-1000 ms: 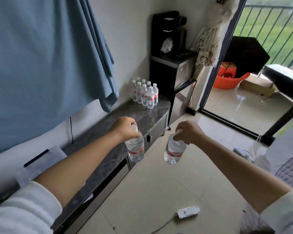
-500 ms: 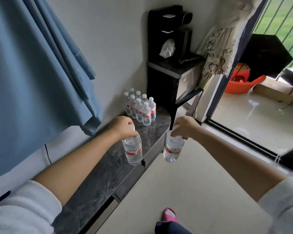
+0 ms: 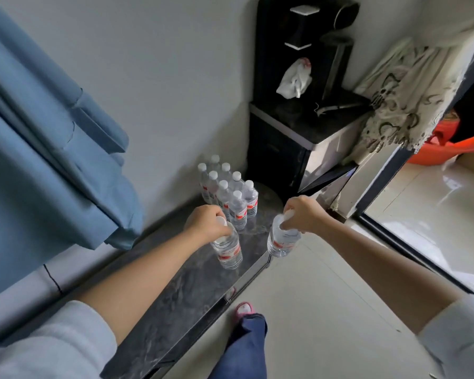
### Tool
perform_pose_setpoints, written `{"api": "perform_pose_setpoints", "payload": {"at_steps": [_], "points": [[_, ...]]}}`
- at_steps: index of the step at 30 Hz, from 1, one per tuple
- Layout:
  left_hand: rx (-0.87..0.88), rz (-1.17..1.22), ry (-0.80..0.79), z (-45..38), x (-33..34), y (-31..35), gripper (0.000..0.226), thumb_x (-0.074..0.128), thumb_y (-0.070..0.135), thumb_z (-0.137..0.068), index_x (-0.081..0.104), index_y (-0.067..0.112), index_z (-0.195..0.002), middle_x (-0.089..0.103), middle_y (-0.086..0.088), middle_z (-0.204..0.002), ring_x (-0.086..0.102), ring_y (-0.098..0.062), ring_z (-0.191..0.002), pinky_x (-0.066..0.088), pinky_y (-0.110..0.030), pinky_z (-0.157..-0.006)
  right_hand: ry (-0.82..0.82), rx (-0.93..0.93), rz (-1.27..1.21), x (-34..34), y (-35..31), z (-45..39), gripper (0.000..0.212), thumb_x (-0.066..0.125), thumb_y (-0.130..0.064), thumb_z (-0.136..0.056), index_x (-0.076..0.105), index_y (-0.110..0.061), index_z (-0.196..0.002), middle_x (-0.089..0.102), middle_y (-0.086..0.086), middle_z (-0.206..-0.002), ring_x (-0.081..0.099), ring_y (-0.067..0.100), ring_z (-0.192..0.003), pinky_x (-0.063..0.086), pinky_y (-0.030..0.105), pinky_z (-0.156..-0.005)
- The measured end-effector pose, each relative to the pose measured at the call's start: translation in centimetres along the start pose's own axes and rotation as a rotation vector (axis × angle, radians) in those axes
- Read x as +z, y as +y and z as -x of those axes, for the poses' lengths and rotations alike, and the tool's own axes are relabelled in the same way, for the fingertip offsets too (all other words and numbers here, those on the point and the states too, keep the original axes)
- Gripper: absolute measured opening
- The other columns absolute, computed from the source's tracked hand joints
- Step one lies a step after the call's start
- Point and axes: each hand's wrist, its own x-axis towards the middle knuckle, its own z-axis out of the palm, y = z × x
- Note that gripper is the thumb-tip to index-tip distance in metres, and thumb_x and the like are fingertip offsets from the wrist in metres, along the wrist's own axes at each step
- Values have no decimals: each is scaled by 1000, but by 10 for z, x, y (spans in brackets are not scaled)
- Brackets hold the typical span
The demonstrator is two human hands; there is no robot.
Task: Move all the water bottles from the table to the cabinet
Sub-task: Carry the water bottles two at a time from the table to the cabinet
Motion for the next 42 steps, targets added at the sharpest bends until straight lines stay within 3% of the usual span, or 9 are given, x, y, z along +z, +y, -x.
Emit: {"api": "perform_pose_setpoints", "payload": {"at_steps": [4, 10, 15, 19, 25, 29, 33, 37, 42], "points": [[-49, 30, -46, -53, 15, 1, 14, 71, 19, -72, 57, 17, -72, 61, -1, -89, 56, -19, -84, 44, -29, -71, -45, 21, 23, -2, 7, -57, 33, 68, -14, -76, 62, -5, -107, 48, 3, -95, 51, 19, -77, 35, 14, -46], [-12, -37, -98, -112, 37, -1, 24, 61, 19, -81, 64, 5, -101, 60, -10, -116, 59, -27, -106, 39, -25, -75, -135, 32, 111, 8, 15, -133, 35, 63, -11, -76, 61, -9, -111, 53, 10, -114, 45, 15, -87, 36, 18, -51], [-32, -39, -119, -153, 53, -5, 25, 56, 23, -85, 64, 7, -103, 60, -6, -121, 59, -27, -109, 45, -28, -86, -192, 17, 166, 16, 22, -184, 32, 59, -8, -80, 60, -6, -112, 43, 6, -102, 43, 16, -86, 38, 22, -68], [-64, -12, -171, -175, 67, -7, 31, 62, 22, -82, 62, 11, -111, 56, -1, -125, 56, -21, -114, 42, -25, -88, -271, -11, 202, 22, 25, -220, 33, 56, -7, -83, 58, -5, -115, 43, 3, -100, 45, 17, -85, 43, 23, -60], [-242, 105, -167, -193, 92, -8, 33, 64, 18, -80, 63, 13, -112, 56, 0, -124, 57, -19, -113, 43, -26, -91, -411, -119, 281, 31, 44, -266, 38, 63, -7, -79, 58, -6, -116, 47, 13, -124, 42, 16, -88, 47, 29, -86], [-368, 187, -128, -204, 112, -1, 33, 65, 16, -81, 62, 10, -113, 57, -3, -125, 56, -18, -114, 42, -24, -95, -516, -228, 334, 36, 50, -296, 40, 59, -5, -80, 56, -4, -120, 38, 6, -105, 41, 14, -90, 46, 27, -89], [-477, 208, -86, -215, 129, 7, 35, 63, 19, -84, 61, 12, -118, 58, 0, -127, 57, -17, -114, 40, -22, -94, -614, -292, 379, 44, 54, -313, 42, 60, -5, -82, 53, -6, -123, 45, 13, -130, 53, 24, -112, 46, 26, -90], [-582, 223, -28, -224, 147, 15, 32, 63, 16, -83, 62, 10, -114, 59, -4, -124, 56, -20, -113, 42, -25, -93, -674, -319, 394, 49, 63, -330, 44, 61, -4, -79, 52, -6, -123, 43, 14, -134, 49, 25, -119, 43, 24, -84], [-622, 212, -15, -231, 160, 21, 32, 61, 13, -83, 61, 8, -115, 58, -5, -125, 55, -20, -115, 41, -24, -95, -696, -358, 401, 53, 64, -341, 44, 62, -6, -79, 53, -8, -122, 40, 12, -139, 47, 24, -123, 42, 23, -92]]}}
